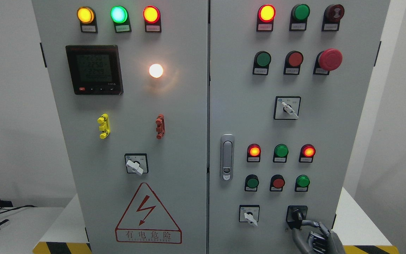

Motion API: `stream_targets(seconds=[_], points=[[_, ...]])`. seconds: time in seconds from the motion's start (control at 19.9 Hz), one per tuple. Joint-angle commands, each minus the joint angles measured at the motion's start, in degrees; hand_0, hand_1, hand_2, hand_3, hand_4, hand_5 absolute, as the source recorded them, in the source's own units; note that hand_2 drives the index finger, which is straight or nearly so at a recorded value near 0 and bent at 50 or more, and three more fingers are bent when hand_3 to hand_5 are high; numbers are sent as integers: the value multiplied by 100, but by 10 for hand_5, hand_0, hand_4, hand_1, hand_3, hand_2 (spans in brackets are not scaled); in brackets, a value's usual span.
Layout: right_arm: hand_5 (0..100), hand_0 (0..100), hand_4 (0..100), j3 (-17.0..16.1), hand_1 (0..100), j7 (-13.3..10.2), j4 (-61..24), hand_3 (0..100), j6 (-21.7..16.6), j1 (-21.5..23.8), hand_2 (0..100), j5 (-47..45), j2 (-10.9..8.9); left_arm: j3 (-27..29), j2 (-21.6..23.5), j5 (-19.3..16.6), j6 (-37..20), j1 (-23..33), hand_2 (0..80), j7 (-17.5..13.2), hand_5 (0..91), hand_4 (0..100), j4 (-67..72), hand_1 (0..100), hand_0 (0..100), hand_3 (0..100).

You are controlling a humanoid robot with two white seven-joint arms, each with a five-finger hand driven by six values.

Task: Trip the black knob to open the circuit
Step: 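Twist the black knob with the right hand to trip it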

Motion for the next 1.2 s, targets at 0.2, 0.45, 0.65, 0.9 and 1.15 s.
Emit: stream_targets(seconds=[0.2, 0.45, 0.65, 0.9, 1.15], points=[[944, 325, 1000, 77, 719, 46, -186, 1000, -6, 166, 423, 3, 96, 0, 2, -176, 2, 0, 0, 1, 0, 0, 0, 389, 120, 0], [943, 325, 1000, 156, 719, 46, -195, 1000, -6, 184, 423, 3, 97, 0, -7, -176, 2, 0, 0, 1, 0, 0, 0, 389, 120, 0], [943, 325, 1000, 165, 719, 46, -177, 1000, 3, 149, 423, 3, 97, 0, 2, -176, 2, 0, 0, 1, 0, 0, 0, 389, 120, 0], [942, 325, 1000, 165, 718, 55, -186, 1000, 99, 131, 422, 3, 114, 0, 2, -176, 2, 0, 0, 1, 0, 0, 0, 389, 120, 0], [942, 326, 1000, 253, 719, 72, -186, 1000, 99, 131, 421, 3, 237, 0, 2, -176, 2, 0, 0, 1, 0, 0, 0, 389, 120, 0]])
